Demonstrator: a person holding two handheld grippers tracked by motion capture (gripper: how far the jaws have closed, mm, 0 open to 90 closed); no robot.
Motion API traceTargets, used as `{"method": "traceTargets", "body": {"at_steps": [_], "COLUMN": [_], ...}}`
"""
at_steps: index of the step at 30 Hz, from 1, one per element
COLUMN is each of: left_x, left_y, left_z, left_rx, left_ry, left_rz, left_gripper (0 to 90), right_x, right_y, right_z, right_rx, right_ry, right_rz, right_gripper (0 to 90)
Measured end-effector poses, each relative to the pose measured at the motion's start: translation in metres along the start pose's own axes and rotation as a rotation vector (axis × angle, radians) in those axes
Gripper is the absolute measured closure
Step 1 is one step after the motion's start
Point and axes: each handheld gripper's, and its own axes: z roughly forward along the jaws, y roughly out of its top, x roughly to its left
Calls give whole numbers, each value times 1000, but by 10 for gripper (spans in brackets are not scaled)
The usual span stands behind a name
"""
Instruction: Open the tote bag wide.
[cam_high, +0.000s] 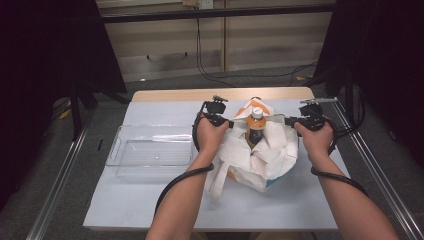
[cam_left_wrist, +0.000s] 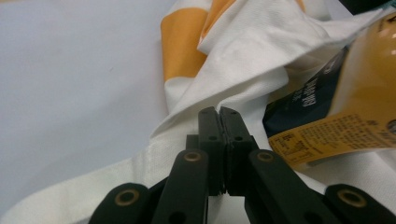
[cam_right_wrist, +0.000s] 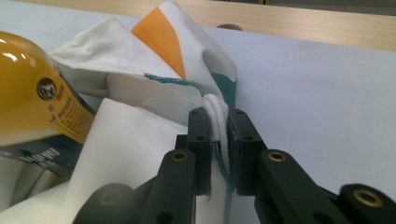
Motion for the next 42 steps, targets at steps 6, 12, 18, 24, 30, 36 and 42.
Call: {"method": "traceTargets", "body": {"at_steps": [6, 12, 18, 24, 30, 36, 42], "left_x": [2, 1, 3, 3, 3, 3, 2], "left_y": [-8, -10, -11, -16, -18, -18, -15], "left_z": [6, 8, 10, 14, 16, 13, 5], "left_rx": [9, 2, 18, 11, 24, 4, -3], "left_ry": [4, 3, 5, 5, 5, -9, -34], "left_rz": [4, 0, 2, -17, -23, -47, -47], "left_gripper": [890, 889, 888, 888, 888, 877, 784], "right_x": [-3, -4, -5, -5, -3, -2, -2], "right_y": [-9, -17, -22, -27, -31, -31, -29], "right_z": [7, 13, 16, 19, 24, 21, 17], "right_rx": [20, 30, 41, 44, 82, 65, 39], "right_ry": [1, 2, 0, -1, -6, -5, 2], "right_rz": [-1, 10, 22, 19, 7, -5, -3], "right_gripper": [820, 820, 819, 820, 822, 818, 796]}}
